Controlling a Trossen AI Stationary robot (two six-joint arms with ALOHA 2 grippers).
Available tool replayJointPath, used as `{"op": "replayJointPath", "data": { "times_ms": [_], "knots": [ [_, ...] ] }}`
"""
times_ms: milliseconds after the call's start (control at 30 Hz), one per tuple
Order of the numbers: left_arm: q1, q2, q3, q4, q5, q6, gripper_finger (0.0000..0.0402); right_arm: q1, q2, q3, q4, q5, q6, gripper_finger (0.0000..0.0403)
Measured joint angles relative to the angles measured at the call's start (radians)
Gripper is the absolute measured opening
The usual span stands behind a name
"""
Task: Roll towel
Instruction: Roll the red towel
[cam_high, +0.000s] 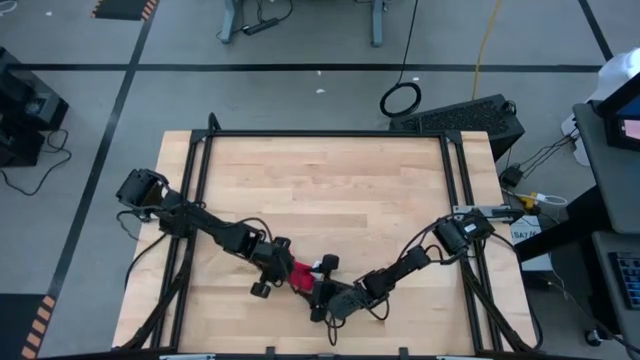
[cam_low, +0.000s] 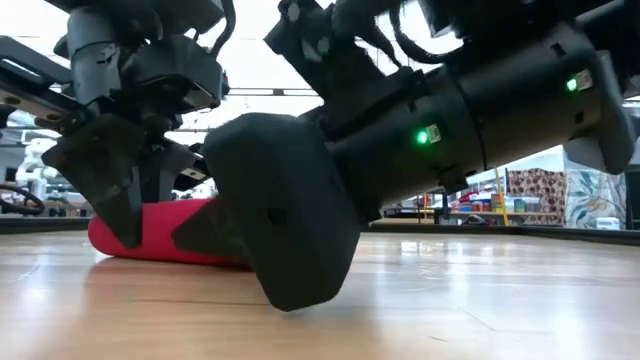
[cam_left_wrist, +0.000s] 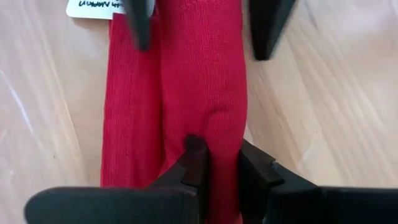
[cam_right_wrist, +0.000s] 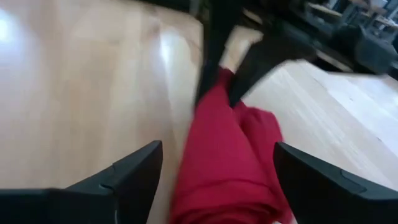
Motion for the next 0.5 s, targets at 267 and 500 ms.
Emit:
{"op": "replayJointPath", "data": {
  "times_ms": [267,500],
  "knots": [
    [0.050,0.002,-0.001,0.004,0.093,0.021,0.0059,0.000,0.000,0.000,-0.026,-0.009,0.090,0.0279],
    [0.055,0.002,-0.001,0.005,0.098,0.013,0.0073,0.001,0.000,0.000,-0.030,-0.008,0.130,0.0172]
  ]
}}
